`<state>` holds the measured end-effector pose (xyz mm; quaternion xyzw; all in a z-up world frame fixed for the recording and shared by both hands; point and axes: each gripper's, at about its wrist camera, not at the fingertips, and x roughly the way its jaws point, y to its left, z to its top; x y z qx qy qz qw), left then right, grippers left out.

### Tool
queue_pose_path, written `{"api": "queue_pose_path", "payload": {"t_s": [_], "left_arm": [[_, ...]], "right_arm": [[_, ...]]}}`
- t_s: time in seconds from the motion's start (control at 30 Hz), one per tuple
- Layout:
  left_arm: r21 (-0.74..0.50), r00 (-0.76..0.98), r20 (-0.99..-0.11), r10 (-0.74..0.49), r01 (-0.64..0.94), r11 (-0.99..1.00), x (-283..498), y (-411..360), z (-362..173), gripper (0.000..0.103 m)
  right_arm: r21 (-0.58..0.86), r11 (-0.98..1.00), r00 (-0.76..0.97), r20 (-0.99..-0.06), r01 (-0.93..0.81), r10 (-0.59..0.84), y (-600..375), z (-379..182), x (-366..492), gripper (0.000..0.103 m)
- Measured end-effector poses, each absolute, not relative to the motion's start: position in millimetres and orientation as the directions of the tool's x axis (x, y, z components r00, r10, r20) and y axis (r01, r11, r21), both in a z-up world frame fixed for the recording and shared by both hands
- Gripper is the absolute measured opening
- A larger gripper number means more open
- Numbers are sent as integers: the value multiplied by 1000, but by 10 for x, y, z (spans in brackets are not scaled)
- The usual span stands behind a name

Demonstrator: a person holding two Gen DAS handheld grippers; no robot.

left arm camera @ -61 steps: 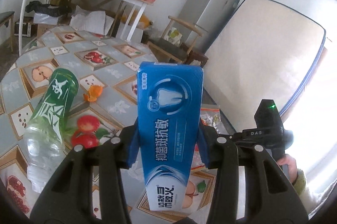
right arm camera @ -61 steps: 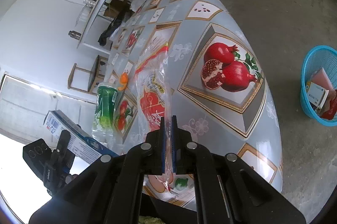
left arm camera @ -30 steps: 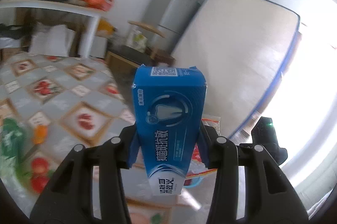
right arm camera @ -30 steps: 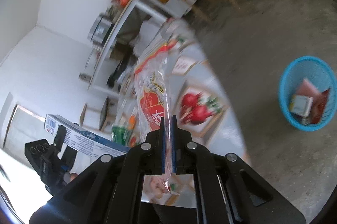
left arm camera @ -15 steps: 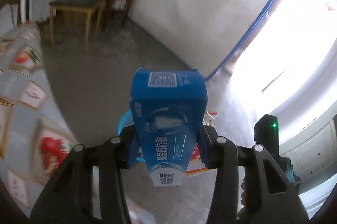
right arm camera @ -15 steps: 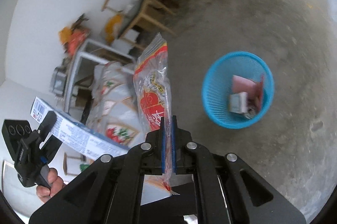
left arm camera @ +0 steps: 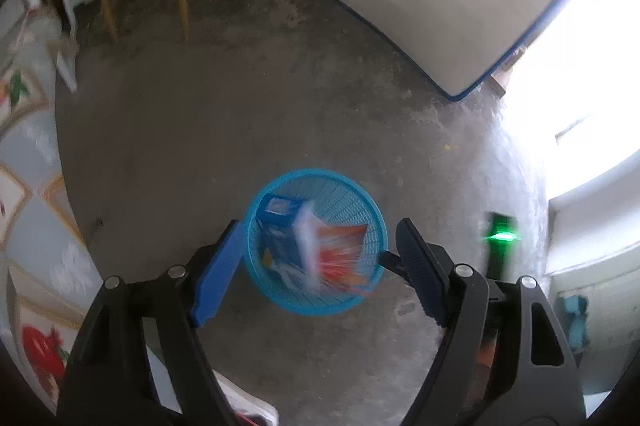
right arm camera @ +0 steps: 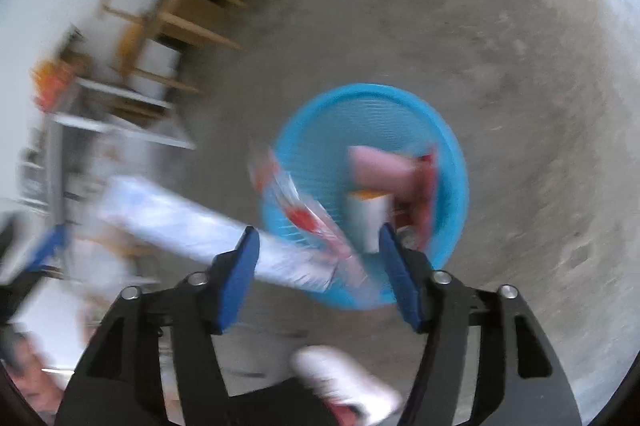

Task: Collect trash
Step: 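Carry both items over the wastebasket and open both tools, then bring both tools back to the table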

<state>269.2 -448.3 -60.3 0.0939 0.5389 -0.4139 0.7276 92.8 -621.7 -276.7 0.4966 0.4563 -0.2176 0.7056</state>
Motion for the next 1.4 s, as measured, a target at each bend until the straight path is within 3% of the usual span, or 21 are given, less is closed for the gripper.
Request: {"api": "queue_pose_path", "payload": {"t_s": [0.1,0.27,0.5,0.67,0.83,1.1,1.4], "left_arm": [[-341,65,-853,-518,683,647,2702,-4242,-546,74],[-335,97,-828,-552,704,627,2495,-3802,-246,77],[-295,179,-777,-604,743,600,2136,-2954,179,83],[-303,225,-753,-618,716,629,1992,-2266,190,85],[-284,306,-737,-603,669,687,1844,-1558,127,86],[-299,437,-677,-593,573,763,1663,-625,165,90],[-291,608,-594,-527,449,845,1536,304,236,92]], "right_arm": [[452,391,430,-891,801,149,-6232,-3039,871,61],[482,366,472,-873,796,124,-6158,-3002,653,61],[530,377,546,-834,760,73,-5913,-2484,223,62],[551,423,598,-801,719,27,-5678,-1978,84,75],[558,517,638,-770,649,30,-5403,-1417,248,75],[562,705,686,-712,432,148,-4638,-502,1060,75],[537,831,622,-703,146,345,-3351,28,2032,75]]}}
